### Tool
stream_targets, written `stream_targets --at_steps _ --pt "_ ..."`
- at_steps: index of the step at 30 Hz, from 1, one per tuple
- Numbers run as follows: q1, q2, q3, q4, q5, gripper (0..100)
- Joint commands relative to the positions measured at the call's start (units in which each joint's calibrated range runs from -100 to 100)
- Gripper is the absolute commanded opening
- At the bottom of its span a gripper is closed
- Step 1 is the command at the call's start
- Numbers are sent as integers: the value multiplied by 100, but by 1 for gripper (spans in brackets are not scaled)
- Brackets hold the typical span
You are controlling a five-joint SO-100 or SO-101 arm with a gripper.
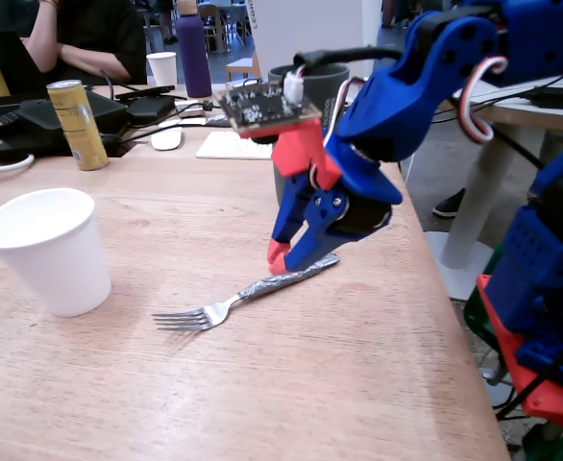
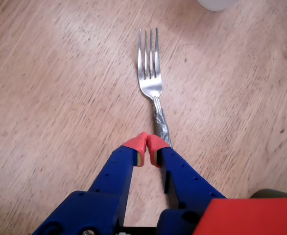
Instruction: Grab the fork and place it in gray glass
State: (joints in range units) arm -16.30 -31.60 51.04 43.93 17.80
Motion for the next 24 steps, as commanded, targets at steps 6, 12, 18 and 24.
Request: stream_targets --at_steps 6,12,18,24 --pt "73 527 -333 15 518 31" --pt "1478 1677 -1692 15 523 31" --pt "1325 2517 -1899 15 523 32" --pt "1461 2912 -1918 -91 518 32"
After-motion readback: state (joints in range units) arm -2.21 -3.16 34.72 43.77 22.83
